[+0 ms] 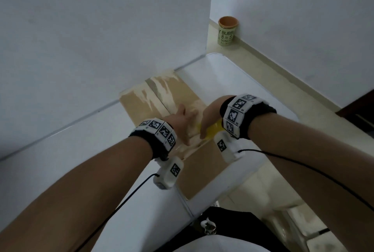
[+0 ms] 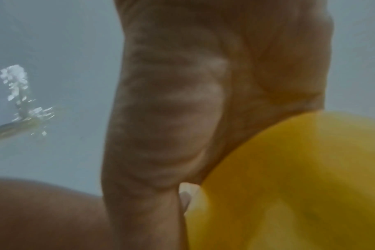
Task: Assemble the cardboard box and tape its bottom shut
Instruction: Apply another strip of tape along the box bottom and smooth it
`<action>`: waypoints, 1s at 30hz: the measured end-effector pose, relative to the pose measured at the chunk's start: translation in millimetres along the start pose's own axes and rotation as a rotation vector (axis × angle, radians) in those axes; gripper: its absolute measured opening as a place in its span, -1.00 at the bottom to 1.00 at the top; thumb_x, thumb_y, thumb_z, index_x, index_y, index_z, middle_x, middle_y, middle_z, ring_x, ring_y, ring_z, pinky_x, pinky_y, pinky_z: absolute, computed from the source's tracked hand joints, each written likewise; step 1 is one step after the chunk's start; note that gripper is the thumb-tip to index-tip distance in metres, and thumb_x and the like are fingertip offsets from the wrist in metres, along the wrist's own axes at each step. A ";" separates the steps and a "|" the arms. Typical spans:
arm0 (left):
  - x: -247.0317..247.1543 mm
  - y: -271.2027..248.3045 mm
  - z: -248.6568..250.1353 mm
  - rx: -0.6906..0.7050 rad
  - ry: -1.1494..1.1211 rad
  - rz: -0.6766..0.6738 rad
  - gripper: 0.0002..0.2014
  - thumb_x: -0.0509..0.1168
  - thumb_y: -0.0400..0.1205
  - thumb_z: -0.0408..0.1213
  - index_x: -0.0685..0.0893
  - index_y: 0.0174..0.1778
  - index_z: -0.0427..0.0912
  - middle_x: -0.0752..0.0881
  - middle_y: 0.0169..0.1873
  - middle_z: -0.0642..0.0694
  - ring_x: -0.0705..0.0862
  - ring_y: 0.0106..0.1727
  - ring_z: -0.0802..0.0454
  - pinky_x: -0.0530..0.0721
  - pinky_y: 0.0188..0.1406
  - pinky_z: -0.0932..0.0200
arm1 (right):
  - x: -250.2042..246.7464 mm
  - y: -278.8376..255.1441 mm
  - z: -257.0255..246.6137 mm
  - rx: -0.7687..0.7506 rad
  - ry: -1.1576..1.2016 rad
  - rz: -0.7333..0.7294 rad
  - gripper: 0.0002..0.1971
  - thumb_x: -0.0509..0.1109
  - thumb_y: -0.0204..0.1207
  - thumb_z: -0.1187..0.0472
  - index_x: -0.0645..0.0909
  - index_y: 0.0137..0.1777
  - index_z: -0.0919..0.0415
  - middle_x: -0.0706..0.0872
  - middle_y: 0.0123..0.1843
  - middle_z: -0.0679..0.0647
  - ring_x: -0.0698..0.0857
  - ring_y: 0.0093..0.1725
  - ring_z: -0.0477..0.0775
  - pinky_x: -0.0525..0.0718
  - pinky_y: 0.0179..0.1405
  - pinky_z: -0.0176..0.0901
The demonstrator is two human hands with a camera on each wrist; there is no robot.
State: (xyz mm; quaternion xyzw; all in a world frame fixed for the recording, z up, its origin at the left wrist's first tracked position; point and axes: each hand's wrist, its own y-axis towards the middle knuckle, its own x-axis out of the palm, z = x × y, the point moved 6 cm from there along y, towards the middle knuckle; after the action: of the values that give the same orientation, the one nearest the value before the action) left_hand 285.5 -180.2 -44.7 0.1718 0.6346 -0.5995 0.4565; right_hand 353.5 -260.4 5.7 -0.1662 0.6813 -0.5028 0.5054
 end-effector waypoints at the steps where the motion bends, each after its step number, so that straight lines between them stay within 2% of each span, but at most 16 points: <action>1: -0.2 2.1 -0.3 -0.014 0.013 -0.012 0.19 0.62 0.31 0.01 -0.12 0.65 0.25 0.02 0.51 -0.12 0.66 0.07 -0.28 0.74 0.08 -0.16 | 0.3 -5.5 7.5 0.000 0.013 -0.013 -0.33 0.28 0.63 -0.08 0.24 0.62 0.25 0.32 0.61 0.19 0.37 0.55 0.23 0.40 0.40 0.02; 3: -2.4 4.1 -0.5 -0.026 0.024 -0.028 0.23 0.62 0.28 0.05 -0.20 0.63 0.29 0.01 0.52 -0.07 0.66 0.10 -0.30 0.76 0.04 -0.16 | 4.1 -0.7 19.1 -0.028 -0.005 -0.034 -0.28 0.35 0.58 -0.10 0.25 0.62 0.24 0.30 0.63 0.18 0.37 0.55 0.25 0.42 0.47 0.06; 5: -2.1 8.0 -1.0 -0.040 0.043 -0.044 0.27 0.63 0.24 0.10 -0.25 0.60 0.34 0.02 0.51 -0.05 0.64 0.16 -0.32 0.77 0.03 -0.18 | 9.0 5.2 30.6 0.039 0.007 -0.058 -0.25 0.39 0.53 -0.14 0.29 0.59 0.27 0.37 0.58 0.19 0.43 0.50 0.26 0.45 0.42 0.07; 8: -2.3 9.8 1.1 -0.068 0.041 -0.085 0.30 0.65 0.23 0.07 -0.29 0.58 0.39 0.02 0.53 -0.06 0.61 0.24 -0.35 0.75 0.08 -0.20 | 16.4 10.7 39.6 0.079 0.012 -0.027 -0.29 0.49 0.42 -0.16 0.50 0.43 0.30 0.56 0.21 0.20 0.58 0.16 0.23 0.55 0.18 0.04; 9: -1.4 10.1 0.5 -0.077 0.030 -0.098 0.29 0.65 0.24 0.06 -0.29 0.56 0.43 0.02 0.54 -0.05 0.63 0.22 -0.35 0.75 0.09 -0.20 | 15.9 21.4 47.0 0.071 -0.025 0.051 -0.30 0.61 0.27 -0.17 0.59 0.32 0.23 0.60 0.08 0.16 0.60 0.03 0.21 0.57 0.09 0.04; 10: -1.5 9.9 -0.1 -0.084 0.018 -0.109 0.28 0.64 0.24 0.05 -0.30 0.53 0.49 0.02 0.55 -0.04 0.63 0.21 -0.35 0.75 0.08 -0.20 | 14.2 51.0 67.6 0.083 -0.049 0.101 -0.19 0.69 -0.03 -0.30 0.64 0.18 0.13 0.63 -0.02 0.13 0.64 -0.06 0.22 0.59 0.04 0.10; 11: -1.1 10.7 -1.3 -0.086 0.000 -0.118 0.27 0.64 0.24 0.05 -0.30 0.49 0.55 0.02 0.55 -0.02 0.62 0.22 -0.36 0.75 0.07 -0.20 | 19.4 71.8 84.5 0.105 -0.059 0.053 -0.03 0.65 -0.38 -0.47 0.63 0.06 0.05 0.66 -0.08 0.15 0.67 -0.13 0.26 0.59 0.04 0.27; 12: -0.4 10.6 -2.1 -0.088 -0.015 -0.132 0.27 0.65 0.23 0.03 -0.30 0.46 0.60 0.03 0.54 -0.02 0.59 0.26 -0.38 0.76 0.05 -0.21 | 22.6 79.1 97.4 0.147 -0.020 0.061 0.03 0.55 -0.53 -0.58 0.60 -0.03 0.03 0.67 -0.11 0.17 0.68 -0.17 0.29 0.54 0.05 0.40; 13: 0.2 11.4 -2.8 -0.092 -0.030 -0.140 0.28 0.65 0.22 0.01 -0.31 0.45 0.61 0.03 0.53 -0.03 0.57 0.29 -0.38 0.76 0.04 -0.22 | 18.5 72.7 104.2 0.182 0.026 0.140 -0.06 0.54 -0.38 -0.59 0.61 -0.07 0.04 0.67 -0.16 0.16 0.66 -0.18 0.25 0.48 0.13 0.39; 15: -0.6 13.3 -1.9 -0.092 -0.032 -0.145 0.30 0.66 0.22 0.00 -0.33 0.45 0.60 0.04 0.52 -0.05 0.55 0.32 -0.38 0.77 0.03 -0.21 | 1.7 18.0 90.1 0.218 -0.118 0.354 -0.45 0.50 0.20 -0.41 0.63 -0.14 0.08 0.62 -0.30 0.05 0.57 -0.17 0.14 0.38 0.31 0.22; 16: -1.0 13.5 -0.8 -0.090 -0.025 -0.146 0.30 0.65 0.22 0.01 -0.34 0.46 0.60 0.03 0.52 -0.05 0.55 0.32 -0.38 0.77 0.02 -0.21 | -0.9 -2.0 82.8 0.180 -0.125 0.451 -0.53 0.45 0.32 -0.36 0.62 -0.17 0.08 0.58 -0.33 0.01 0.57 -0.14 0.13 0.34 0.36 0.17; 19: -1.1 12.9 -0.6 -0.099 -0.021 -0.157 0.31 0.65 0.23 0.02 -0.36 0.46 0.59 0.03 0.52 -0.04 0.57 0.31 -0.36 0.77 0.03 -0.21 | 2.9 -5.2 83.6 0.198 -0.131 0.562 -0.53 0.36 0.40 -0.37 0.55 -0.20 0.07 0.55 -0.36 -0.01 0.65 -0.13 0.13 0.26 0.36 0.11; 22: -0.7 13.2 -0.8 -0.106 -0.025 -0.152 0.31 0.66 0.25 -0.02 -0.35 0.50 0.55 0.05 0.52 -0.06 0.60 0.27 -0.35 0.75 0.07 -0.21 | 12.8 5.8 88.8 0.202 -0.156 0.528 -0.50 0.27 0.42 -0.42 0.55 -0.20 0.05 0.50 -0.41 -0.04 0.63 -0.20 0.09 0.24 0.30 0.09; 25: -0.5 12.7 -0.1 -0.106 -0.038 -0.150 0.31 0.65 0.27 -0.05 -0.34 0.52 0.52 0.09 0.50 -0.07 0.61 0.24 -0.34 0.75 0.08 -0.23 | 8.1 16.8 84.1 0.194 -0.113 0.538 -0.55 0.31 0.44 -0.36 0.57 -0.13 0.06 0.61 -0.26 -0.01 0.67 -0.08 0.11 0.34 0.29 0.11; 27: -0.2 11.3 -0.4 -0.105 -0.047 -0.150 0.31 0.65 0.27 -0.06 -0.33 0.53 0.51 0.10 0.49 -0.08 0.61 0.25 -0.32 0.75 0.08 -0.22 | 6.8 27.8 85.0 0.185 -0.034 0.521 -0.58 0.36 0.47 -0.25 0.67 -0.07 0.14 0.64 -0.20 0.03 0.64 -0.16 0.10 0.48 0.01 -0.01; 30: -1.1 10.3 -0.4 -0.100 -0.058 -0.147 0.31 0.66 0.28 -0.09 -0.32 0.54 0.51 0.10 0.48 -0.09 0.59 0.27 -0.31 0.75 0.08 -0.23 | 1.8 32.4 85.0 0.165 0.006 0.548 -0.63 0.39 0.47 -0.13 0.76 -0.02 0.19 0.60 -0.27 0.05 0.56 -0.31 0.07 0.48 -0.37 -0.15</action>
State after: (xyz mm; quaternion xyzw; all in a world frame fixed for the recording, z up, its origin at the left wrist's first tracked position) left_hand 293.8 -177.1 -50.2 0.0843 0.6612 -0.6035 0.4377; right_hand 434.7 -291.5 -21.5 0.0673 0.6589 -0.4018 0.6324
